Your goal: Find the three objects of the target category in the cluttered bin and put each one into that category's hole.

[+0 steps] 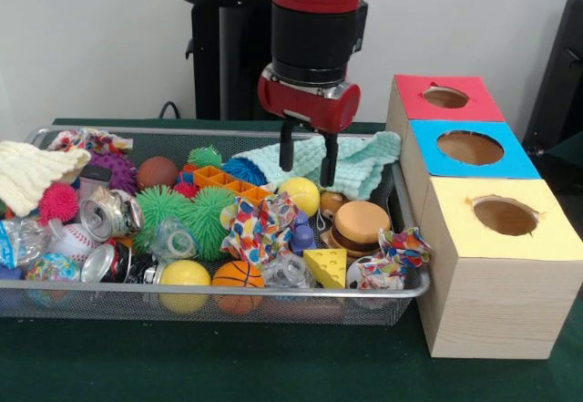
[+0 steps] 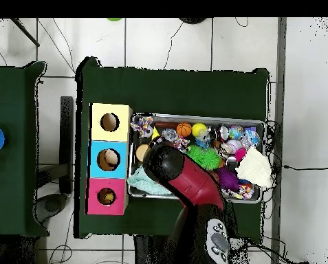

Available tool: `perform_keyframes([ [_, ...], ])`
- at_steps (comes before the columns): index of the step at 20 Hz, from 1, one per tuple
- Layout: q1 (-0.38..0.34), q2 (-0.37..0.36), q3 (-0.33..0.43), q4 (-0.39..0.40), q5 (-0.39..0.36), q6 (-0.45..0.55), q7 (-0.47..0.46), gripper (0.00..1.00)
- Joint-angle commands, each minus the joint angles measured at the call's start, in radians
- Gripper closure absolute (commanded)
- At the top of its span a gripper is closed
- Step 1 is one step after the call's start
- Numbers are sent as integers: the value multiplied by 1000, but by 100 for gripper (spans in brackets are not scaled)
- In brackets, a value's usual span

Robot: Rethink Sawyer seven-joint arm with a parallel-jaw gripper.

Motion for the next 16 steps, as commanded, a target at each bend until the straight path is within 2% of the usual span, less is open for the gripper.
perform_keyframes([
  [1,45,41,61,-59,92,12,342,0],
  [7,74,53,58,-48,105,-14,366,0],
  [12,38,70,91,-21,89,-90,350,0],
  [16,16,113,93,-46,71,-121,332,0],
])
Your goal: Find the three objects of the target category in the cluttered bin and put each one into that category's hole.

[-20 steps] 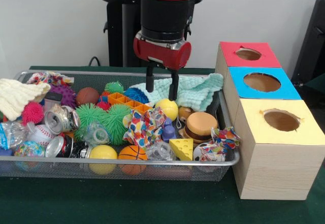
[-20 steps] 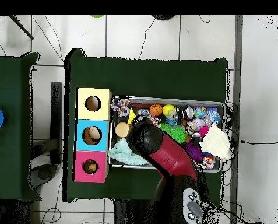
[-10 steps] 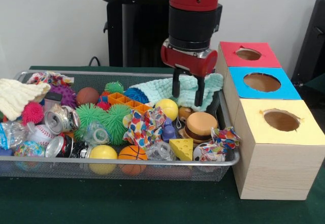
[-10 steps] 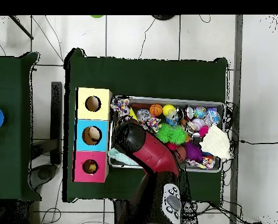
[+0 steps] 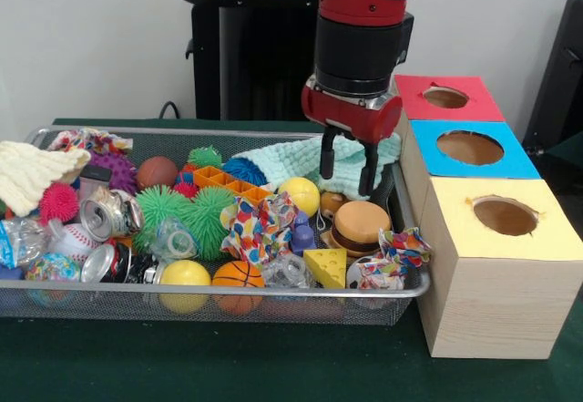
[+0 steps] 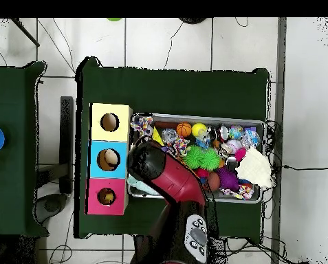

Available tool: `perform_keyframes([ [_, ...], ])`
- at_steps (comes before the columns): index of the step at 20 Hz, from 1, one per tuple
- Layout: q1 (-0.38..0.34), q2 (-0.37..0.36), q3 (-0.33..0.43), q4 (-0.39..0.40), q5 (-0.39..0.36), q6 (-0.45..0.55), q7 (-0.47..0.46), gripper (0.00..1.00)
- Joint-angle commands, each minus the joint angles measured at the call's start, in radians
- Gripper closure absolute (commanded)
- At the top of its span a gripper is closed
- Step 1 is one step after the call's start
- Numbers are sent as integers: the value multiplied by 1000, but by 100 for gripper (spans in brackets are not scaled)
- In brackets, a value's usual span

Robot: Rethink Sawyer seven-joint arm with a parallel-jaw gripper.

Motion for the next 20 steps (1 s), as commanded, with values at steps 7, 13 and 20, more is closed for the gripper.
perform_keyframes([
  [7,29,155,-86,-140,-25,101,218,0],
  [13,12,159,-44,-118,-2,104,219,0],
  [20,27,128,-26,-52,24,157,269,0],
])
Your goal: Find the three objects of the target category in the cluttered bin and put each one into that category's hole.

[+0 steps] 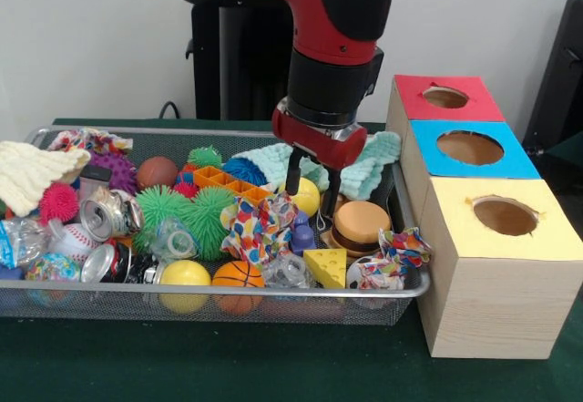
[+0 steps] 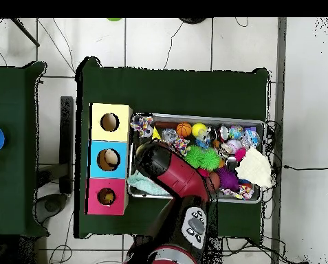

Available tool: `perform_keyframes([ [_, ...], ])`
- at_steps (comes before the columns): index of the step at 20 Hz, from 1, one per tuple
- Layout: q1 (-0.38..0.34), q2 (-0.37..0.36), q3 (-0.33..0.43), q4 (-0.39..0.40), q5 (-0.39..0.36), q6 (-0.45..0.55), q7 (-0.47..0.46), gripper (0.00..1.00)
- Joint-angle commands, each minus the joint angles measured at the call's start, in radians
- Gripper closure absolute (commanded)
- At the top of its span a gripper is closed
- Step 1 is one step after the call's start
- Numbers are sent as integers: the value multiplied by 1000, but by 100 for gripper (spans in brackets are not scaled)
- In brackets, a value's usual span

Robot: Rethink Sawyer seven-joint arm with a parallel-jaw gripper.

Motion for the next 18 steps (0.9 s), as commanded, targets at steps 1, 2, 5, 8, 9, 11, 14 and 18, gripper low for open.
perform_keyframes([
  [1,1,10,60,16,26,135,272,0],
  [2,8,5,55,22,30,148,286,0],
  [5,47,9,12,20,43,186,358,0],
  [8,66,22,-13,14,52,192,397,0],
  [9,65,25,-9,18,56,182,400,0],
  [11,59,35,4,26,68,159,412,0],
  [14,54,58,25,25,86,144,445,0],
  [18,15,81,85,37,103,48,435,0],
])
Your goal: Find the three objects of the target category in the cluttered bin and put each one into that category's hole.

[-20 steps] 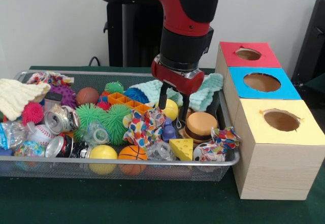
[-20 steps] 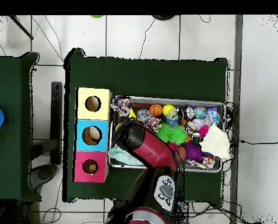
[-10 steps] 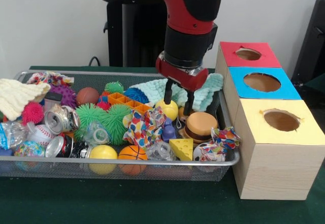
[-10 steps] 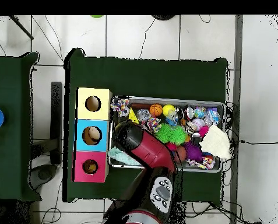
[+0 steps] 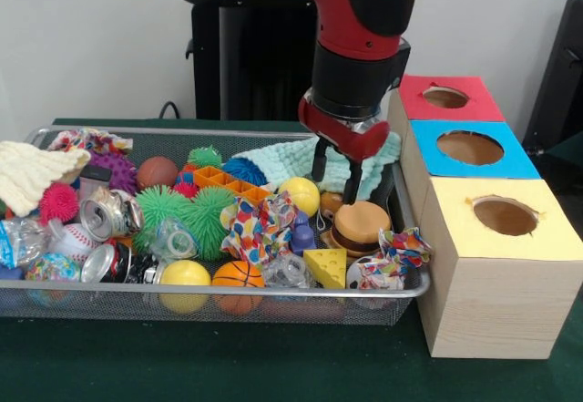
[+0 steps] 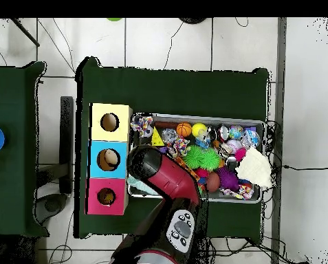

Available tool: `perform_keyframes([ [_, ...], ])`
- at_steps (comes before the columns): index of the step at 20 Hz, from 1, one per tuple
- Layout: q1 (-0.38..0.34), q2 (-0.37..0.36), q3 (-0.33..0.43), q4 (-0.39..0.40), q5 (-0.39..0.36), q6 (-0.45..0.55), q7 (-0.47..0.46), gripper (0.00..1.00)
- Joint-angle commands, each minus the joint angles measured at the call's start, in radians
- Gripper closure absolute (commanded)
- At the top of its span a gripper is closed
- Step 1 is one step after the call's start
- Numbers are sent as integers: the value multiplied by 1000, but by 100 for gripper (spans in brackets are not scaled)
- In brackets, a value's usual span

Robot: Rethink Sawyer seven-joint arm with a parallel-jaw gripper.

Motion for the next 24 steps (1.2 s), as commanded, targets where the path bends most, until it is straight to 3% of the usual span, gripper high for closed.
perform_keyframes([
  [1,-62,77,135,33,69,-52,254,0],
  [9,-72,145,133,-6,49,-93,260,0],
  [18,-43,177,102,-19,77,112,360,0],
  [24,-36,159,118,17,105,71,355,0],
])
